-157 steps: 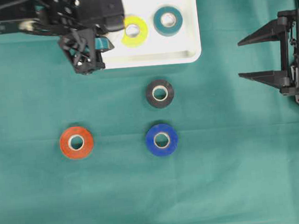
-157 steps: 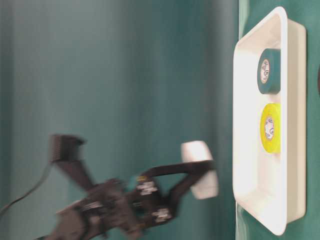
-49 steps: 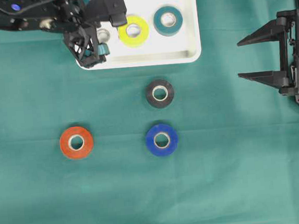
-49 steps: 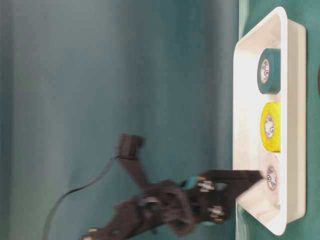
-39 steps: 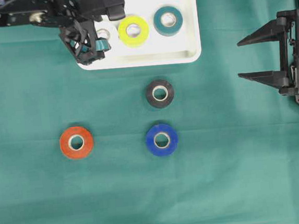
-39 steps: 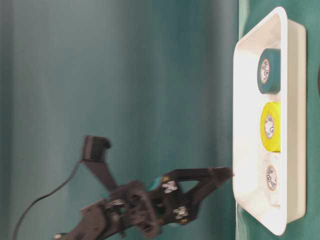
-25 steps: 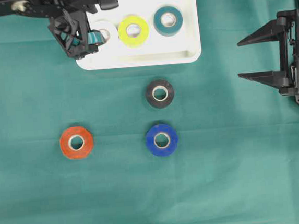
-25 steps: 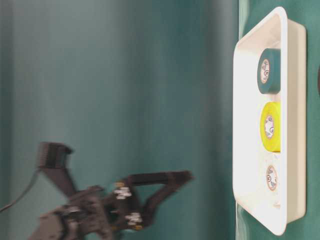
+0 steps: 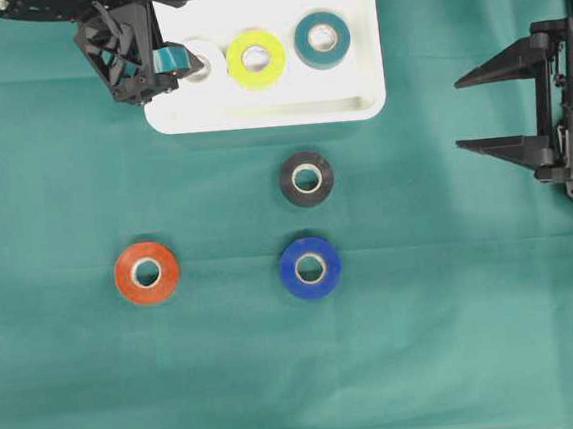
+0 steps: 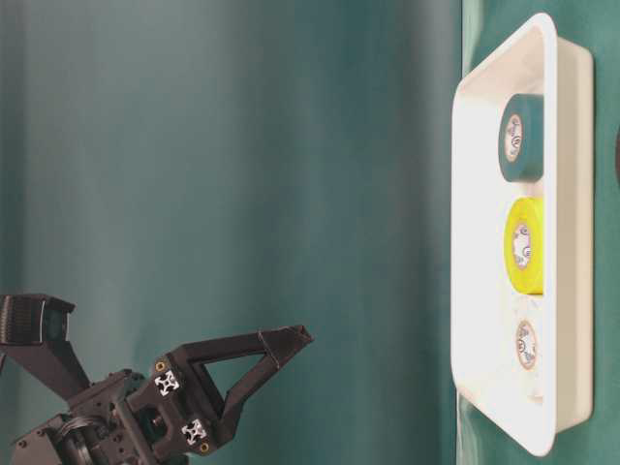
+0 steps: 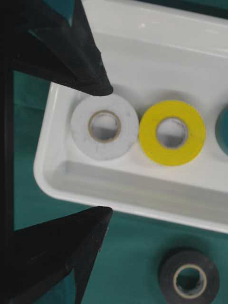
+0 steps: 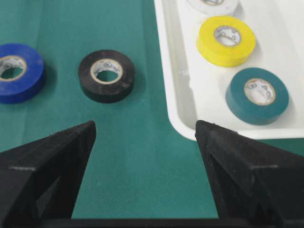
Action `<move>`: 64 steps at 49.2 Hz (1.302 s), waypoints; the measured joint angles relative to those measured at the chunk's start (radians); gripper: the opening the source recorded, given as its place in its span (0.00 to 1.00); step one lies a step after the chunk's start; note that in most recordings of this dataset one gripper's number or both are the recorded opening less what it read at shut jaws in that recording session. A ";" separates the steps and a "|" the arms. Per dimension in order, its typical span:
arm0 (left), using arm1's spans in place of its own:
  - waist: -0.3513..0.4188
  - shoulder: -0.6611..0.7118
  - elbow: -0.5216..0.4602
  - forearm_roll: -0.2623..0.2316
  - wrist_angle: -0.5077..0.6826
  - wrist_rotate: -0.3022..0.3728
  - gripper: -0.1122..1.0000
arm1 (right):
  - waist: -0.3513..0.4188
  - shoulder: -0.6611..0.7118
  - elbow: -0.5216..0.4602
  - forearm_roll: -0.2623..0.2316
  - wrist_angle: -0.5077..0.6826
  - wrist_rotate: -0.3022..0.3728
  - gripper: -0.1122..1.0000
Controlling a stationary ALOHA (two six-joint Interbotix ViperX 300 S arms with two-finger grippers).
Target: Pick up the tape from a random location and place it into the white case.
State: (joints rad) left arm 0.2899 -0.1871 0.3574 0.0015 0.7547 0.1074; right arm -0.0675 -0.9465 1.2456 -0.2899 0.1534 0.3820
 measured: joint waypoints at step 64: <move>-0.278 -0.098 0.064 0.000 -0.052 -0.020 0.99 | 0.000 0.000 0.000 -0.002 0.003 0.000 0.86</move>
State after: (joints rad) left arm 0.0123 -0.2853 0.4218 0.0015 0.7026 0.0874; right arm -0.0675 -0.9465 1.2456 -0.2915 0.1565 0.3820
